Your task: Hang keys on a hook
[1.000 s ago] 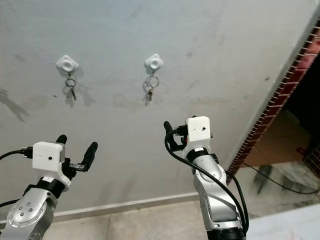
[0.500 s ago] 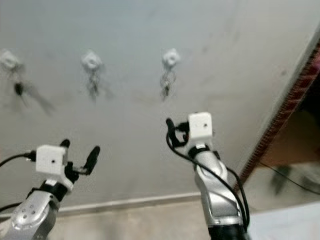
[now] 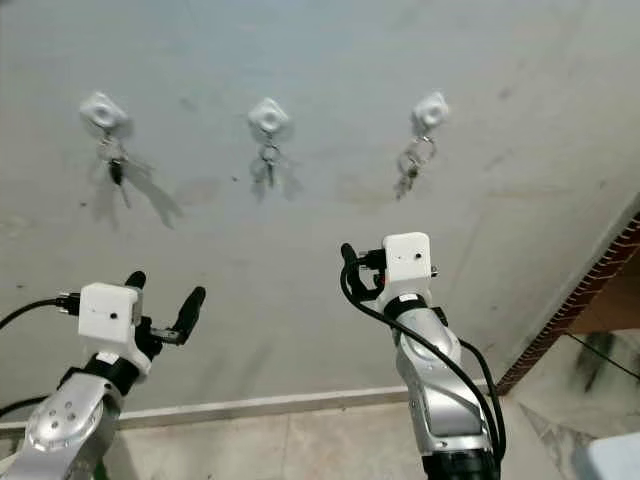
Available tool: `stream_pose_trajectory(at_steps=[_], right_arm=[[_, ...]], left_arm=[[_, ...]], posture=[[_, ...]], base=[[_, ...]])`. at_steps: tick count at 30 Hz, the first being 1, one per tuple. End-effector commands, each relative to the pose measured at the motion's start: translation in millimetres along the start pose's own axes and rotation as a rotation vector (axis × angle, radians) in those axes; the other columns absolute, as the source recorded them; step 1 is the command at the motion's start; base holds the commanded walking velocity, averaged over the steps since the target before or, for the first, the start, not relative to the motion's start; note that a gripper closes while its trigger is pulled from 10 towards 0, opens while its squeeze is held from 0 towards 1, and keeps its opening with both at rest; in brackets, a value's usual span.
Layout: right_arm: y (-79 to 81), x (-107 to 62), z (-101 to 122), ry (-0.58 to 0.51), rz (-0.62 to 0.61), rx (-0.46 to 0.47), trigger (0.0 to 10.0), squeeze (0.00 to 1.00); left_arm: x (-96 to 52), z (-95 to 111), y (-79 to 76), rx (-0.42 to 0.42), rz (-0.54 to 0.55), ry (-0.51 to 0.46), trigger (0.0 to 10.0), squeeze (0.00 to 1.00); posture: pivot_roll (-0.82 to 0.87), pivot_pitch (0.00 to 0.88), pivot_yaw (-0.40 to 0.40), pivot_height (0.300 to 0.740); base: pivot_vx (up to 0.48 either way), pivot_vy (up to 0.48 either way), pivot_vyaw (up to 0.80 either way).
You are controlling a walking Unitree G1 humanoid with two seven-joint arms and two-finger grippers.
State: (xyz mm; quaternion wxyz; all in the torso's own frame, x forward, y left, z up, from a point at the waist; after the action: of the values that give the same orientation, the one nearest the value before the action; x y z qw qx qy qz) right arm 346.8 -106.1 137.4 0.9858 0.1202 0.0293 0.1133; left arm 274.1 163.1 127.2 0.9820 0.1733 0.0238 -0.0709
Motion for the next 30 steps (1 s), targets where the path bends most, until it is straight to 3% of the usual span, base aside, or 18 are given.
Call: stream_pose_trajectory(at_steps=[1,16,30], right_arm=[[-4.3,0.2,4.3,-0.008,-0.006,-0.021,10.0,0.00],[0.1,3.3,2.1,0.002,0.017,-0.011,10.0,0.00],[-0.8,3.6,4.5,-0.009,0.016,-0.005,10.0,0.00]], left_arm=[[1.9,4.3,-2.7,0.013,-0.008,-0.015,10.0,0.00],[4.5,4.8,-4.4,0.028,-0.010,-0.018,10.0,0.00],[6.0,5.6,-4.4,0.033,-0.010,-0.022,10.0,0.00]], posture=[[0.09,0.000,-0.027,0.740],[0.09,0.000,-0.028,0.740],[0.09,0.000,-0.027,0.740]], base=[[0.000,0.000,0.00],[0.000,0.000,0.00],[-0.266,0.000,0.00]])
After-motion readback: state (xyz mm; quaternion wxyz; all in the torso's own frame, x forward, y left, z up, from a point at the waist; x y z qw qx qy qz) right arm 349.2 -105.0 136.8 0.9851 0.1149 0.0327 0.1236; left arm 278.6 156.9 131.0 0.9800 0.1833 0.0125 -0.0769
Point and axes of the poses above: a point about 5 cm out from each wrist's last joint towards the gripper, its own x axis pointing out of the wrist towards the gripper, its own z axis along the axis of the wrist's last joint, y = z × x, the point moved 5 cm from there along x, pointing out of the wrist towards the gripper, and after that the axes turned 15 degrees about x, right-handed, at the moved point
